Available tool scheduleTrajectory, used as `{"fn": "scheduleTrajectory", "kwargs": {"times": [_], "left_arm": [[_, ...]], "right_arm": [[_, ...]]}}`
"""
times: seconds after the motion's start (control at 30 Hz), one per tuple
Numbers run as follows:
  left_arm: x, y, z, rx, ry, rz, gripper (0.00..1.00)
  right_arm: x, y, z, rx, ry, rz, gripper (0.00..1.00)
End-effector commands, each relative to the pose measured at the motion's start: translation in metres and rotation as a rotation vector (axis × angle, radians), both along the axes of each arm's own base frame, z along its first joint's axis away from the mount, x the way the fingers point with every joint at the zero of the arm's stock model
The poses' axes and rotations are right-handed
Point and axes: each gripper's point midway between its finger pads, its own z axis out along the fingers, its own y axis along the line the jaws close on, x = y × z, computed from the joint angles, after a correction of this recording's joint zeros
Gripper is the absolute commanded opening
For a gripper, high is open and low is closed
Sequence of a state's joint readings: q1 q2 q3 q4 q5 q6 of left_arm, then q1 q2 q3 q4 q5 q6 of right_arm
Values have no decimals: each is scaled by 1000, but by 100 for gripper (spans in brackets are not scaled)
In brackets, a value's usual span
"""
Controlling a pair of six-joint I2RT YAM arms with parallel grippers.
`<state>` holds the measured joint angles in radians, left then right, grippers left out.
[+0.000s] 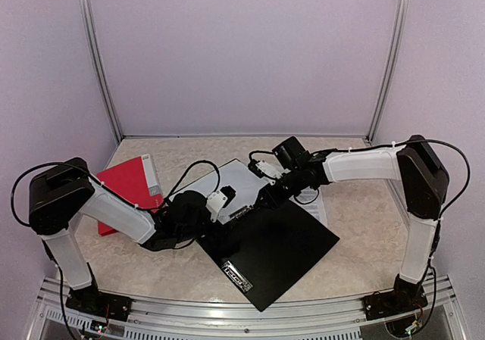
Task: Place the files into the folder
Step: Move the folder with files to the center of the board.
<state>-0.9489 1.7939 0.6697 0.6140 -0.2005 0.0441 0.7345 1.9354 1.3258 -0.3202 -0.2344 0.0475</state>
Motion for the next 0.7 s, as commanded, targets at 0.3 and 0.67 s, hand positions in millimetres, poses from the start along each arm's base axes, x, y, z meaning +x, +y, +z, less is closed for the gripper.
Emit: {"fn": "scheduleTrajectory", "kwargs": {"times": [0.3,0.67], "left_arm": [[-61,21,43,-31,306,-34,99],[-186,0,73,74,384,-588,96]], "right_arm": [[-103,-3,26,103,-6,1,40],[-149,-81,-19,-99,147,-346,39]]}}
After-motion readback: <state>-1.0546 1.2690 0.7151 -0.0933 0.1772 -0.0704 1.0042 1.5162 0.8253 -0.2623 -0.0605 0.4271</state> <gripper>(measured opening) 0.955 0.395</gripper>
